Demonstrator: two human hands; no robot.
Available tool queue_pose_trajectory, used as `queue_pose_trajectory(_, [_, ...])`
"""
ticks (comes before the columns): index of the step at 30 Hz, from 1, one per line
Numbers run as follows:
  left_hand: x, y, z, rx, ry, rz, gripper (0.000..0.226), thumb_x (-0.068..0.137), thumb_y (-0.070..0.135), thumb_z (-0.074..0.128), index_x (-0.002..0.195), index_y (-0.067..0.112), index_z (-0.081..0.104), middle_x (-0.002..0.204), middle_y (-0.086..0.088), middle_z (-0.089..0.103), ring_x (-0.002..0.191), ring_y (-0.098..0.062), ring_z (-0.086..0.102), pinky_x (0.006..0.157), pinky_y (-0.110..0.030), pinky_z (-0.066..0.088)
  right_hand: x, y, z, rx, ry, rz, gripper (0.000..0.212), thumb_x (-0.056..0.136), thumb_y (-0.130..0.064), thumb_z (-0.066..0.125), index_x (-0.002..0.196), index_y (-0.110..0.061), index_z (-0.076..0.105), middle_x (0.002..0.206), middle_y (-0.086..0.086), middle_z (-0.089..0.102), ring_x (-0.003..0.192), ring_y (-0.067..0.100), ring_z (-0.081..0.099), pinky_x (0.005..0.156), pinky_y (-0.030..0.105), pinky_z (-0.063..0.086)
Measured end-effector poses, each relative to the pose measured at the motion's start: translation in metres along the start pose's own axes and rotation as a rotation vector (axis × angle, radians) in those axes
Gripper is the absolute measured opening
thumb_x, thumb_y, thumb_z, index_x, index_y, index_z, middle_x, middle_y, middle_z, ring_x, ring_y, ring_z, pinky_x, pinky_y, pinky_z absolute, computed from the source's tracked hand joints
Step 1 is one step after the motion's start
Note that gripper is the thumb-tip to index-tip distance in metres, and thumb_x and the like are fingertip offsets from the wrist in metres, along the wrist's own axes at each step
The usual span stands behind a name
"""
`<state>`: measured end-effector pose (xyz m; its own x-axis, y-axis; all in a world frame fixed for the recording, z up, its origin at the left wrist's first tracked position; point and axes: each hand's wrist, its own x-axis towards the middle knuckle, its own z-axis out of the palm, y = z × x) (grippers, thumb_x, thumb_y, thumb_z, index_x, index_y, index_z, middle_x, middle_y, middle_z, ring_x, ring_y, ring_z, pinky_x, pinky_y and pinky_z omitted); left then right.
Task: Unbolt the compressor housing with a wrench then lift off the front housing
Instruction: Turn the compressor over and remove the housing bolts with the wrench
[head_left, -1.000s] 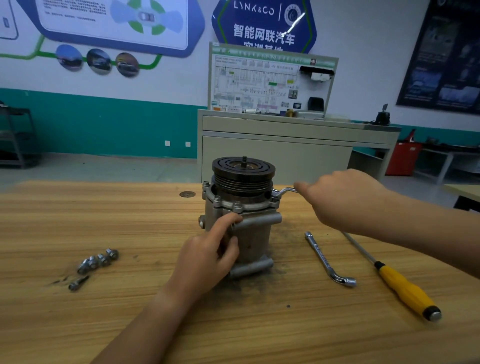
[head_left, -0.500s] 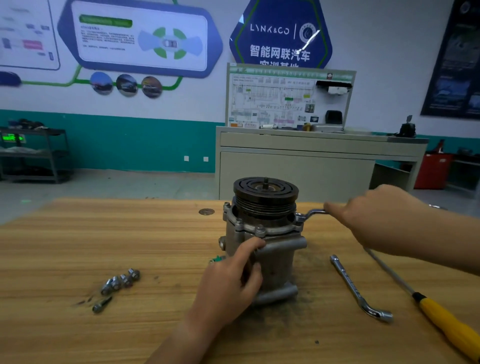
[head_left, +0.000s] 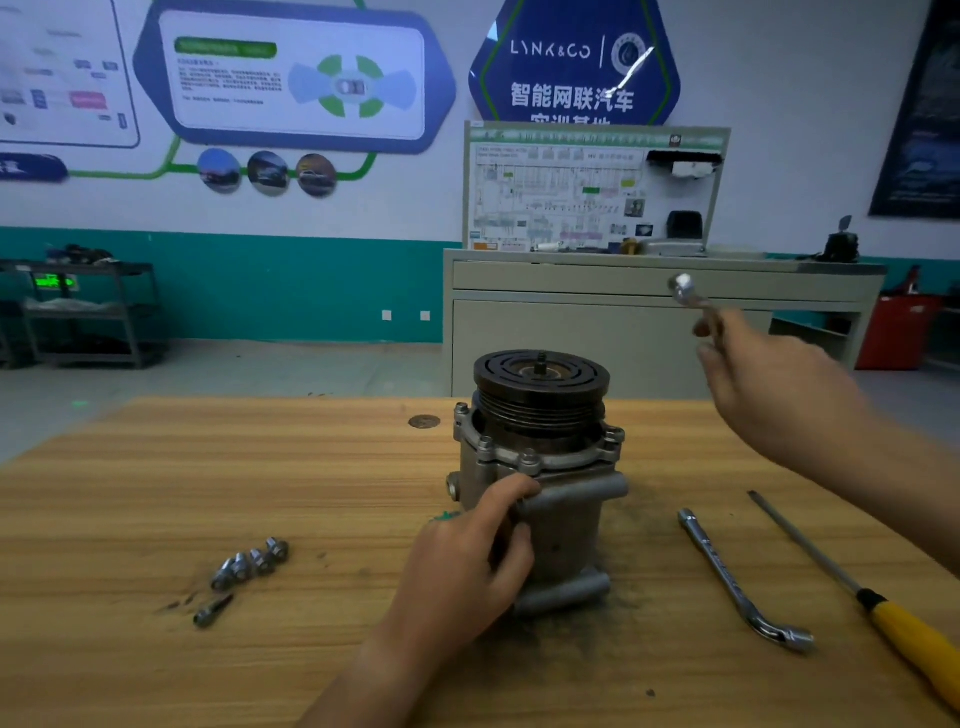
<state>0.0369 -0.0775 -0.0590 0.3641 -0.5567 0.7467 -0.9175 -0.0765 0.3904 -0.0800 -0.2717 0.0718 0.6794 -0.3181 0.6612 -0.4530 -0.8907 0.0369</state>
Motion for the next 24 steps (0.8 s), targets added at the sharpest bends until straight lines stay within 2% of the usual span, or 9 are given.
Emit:
queue_pose_trajectory(2, [0.000, 0.001, 0.001, -0.011, 0.015, -0.003, 0.033, 0.081, 0.042, 0.038, 0.114, 0.044, 0.037, 0.060, 0.012, 0.054, 0.060, -0.011, 0.056, 0.048, -0.018, 0.037, -0.015, 0.003, -0.014, 0.016, -0.099, 0.033, 0.019, 0.097, -0.028, 0.032, 0.110, -0.017, 0.041, 0.060, -0.001, 0.049, 0.051, 0.015, 0.049, 0.045, 0.030, 0.042])
queue_pose_trajectory(4, [0.000, 0.003, 0.002, -0.004, 0.028, -0.007, 0.032, 0.082, 0.040, 0.041, 0.114, 0.041, 0.041, 0.060, 0.011, 0.052, 0.059, -0.016, 0.055, 0.049, -0.026, 0.040, -0.028, -0.002, -0.017, -0.138, -0.268, 0.000, 0.018, 0.098, -0.024, 0.034, 0.114, -0.023, 0.040, 0.065, -0.004, 0.048, 0.056, 0.011, 0.048, 0.049, 0.027, 0.044])
queue_pose_trajectory(6, [-0.001, 0.003, 0.002, 0.009, 0.028, -0.026, 0.032, 0.084, 0.031, 0.048, 0.115, 0.033, 0.050, 0.054, 0.015, 0.045, 0.055, -0.013, 0.053, 0.046, -0.022, 0.037, -0.038, -0.011, -0.015, -0.203, -0.328, -0.058, 0.024, 0.096, -0.020, 0.038, 0.119, -0.028, 0.039, 0.068, -0.008, 0.044, 0.059, 0.007, 0.044, 0.048, 0.023, 0.039])
queue_pose_trajectory(9, [-0.002, 0.003, 0.001, 0.019, 0.015, -0.072, 0.036, 0.083, 0.024, 0.051, 0.119, 0.023, 0.053, 0.049, 0.019, 0.038, 0.056, -0.010, 0.051, 0.046, -0.014, 0.030, -0.042, -0.025, -0.009, -0.221, -0.393, -0.088, 0.033, 0.095, -0.017, 0.041, 0.126, -0.028, 0.037, 0.070, -0.008, 0.044, 0.062, 0.007, 0.044, 0.054, 0.022, 0.043])
queue_pose_trajectory(14, [-0.004, 0.006, -0.001, 0.027, -0.002, -0.082, 0.038, 0.084, 0.023, 0.051, 0.121, 0.022, 0.053, 0.053, 0.016, 0.041, 0.054, -0.009, 0.050, 0.047, -0.019, 0.031, -0.044, -0.040, -0.018, -0.436, -0.413, -0.163, 0.044, 0.089, -0.006, 0.045, 0.130, -0.015, 0.031, 0.061, -0.002, 0.032, 0.051, 0.011, 0.034, 0.044, 0.024, 0.032])
queue_pose_trajectory(17, [-0.005, 0.007, -0.002, 0.017, -0.022, -0.091, 0.037, 0.086, 0.019, 0.054, 0.123, 0.021, 0.052, 0.052, 0.017, 0.039, 0.052, -0.006, 0.046, 0.047, -0.010, 0.027, -0.042, -0.053, -0.028, -0.556, -0.455, -0.262, 0.042, 0.090, -0.003, 0.044, 0.131, -0.003, 0.033, 0.058, 0.003, 0.026, 0.065, 0.018, 0.055, 0.044, 0.025, 0.026])
queue_pose_trajectory(18, [-0.005, 0.006, -0.002, 0.016, -0.025, -0.095, 0.037, 0.086, 0.020, 0.053, 0.123, 0.022, 0.052, 0.052, 0.017, 0.039, 0.053, -0.007, 0.047, 0.047, -0.009, 0.026, -0.041, -0.055, -0.030, -0.579, -0.459, -0.294, 0.041, 0.090, -0.003, 0.043, 0.130, -0.003, 0.034, 0.058, 0.004, 0.027, 0.071, 0.019, 0.058, 0.044, 0.024, 0.026])
queue_pose_trajectory(21, [-0.005, 0.004, -0.002, 0.022, -0.035, -0.093, 0.038, 0.086, 0.021, 0.053, 0.124, 0.025, 0.050, 0.054, 0.017, 0.042, 0.049, 0.000, 0.045, 0.046, -0.009, 0.027, -0.037, -0.048, -0.033, -0.554, -0.477, -0.318, 0.034, 0.093, -0.015, 0.041, 0.126, -0.011, 0.035, 0.060, 0.000, 0.034, 0.053, 0.011, 0.040, 0.043, 0.022, 0.029])
queue_pose_trajectory(24, [-0.005, 0.003, -0.001, 0.023, -0.029, -0.081, 0.038, 0.087, 0.018, 0.055, 0.125, 0.024, 0.050, 0.056, 0.015, 0.044, 0.052, -0.002, 0.046, 0.047, -0.013, 0.030, -0.032, -0.039, -0.035, -0.445, -0.575, -0.315, 0.035, 0.094, -0.028, 0.035, 0.128, -0.018, 0.031, 0.065, -0.006, 0.038, 0.056, 0.007, 0.038, 0.047, 0.021, 0.033])
